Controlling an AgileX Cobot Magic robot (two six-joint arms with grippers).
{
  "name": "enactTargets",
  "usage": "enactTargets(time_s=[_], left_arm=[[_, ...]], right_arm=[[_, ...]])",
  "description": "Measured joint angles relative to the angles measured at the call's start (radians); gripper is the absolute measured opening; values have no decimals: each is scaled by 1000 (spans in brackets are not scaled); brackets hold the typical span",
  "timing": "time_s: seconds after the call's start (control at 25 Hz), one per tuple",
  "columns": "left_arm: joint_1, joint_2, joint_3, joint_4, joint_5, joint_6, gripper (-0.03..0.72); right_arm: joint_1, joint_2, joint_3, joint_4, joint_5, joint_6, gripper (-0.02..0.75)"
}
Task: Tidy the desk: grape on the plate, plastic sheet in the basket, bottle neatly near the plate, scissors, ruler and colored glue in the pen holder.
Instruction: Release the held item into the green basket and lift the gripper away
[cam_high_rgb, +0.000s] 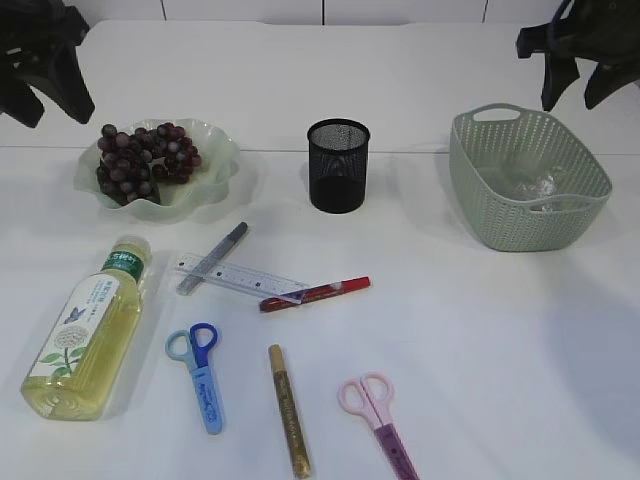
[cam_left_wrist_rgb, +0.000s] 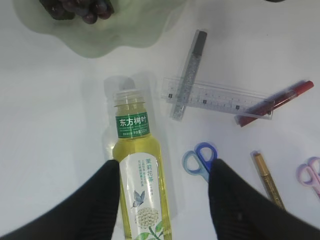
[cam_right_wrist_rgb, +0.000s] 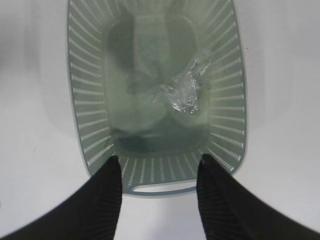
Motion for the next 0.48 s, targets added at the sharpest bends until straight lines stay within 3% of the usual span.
enactTargets(time_s=[0.36,0.48], left_arm=[[0,-1,0,0,0,-70,417],[0,-21,19,0,0,-74,454]], right_arm=[[0,0,0,50,0,0,403],[0,0,21,92,0,0,404]])
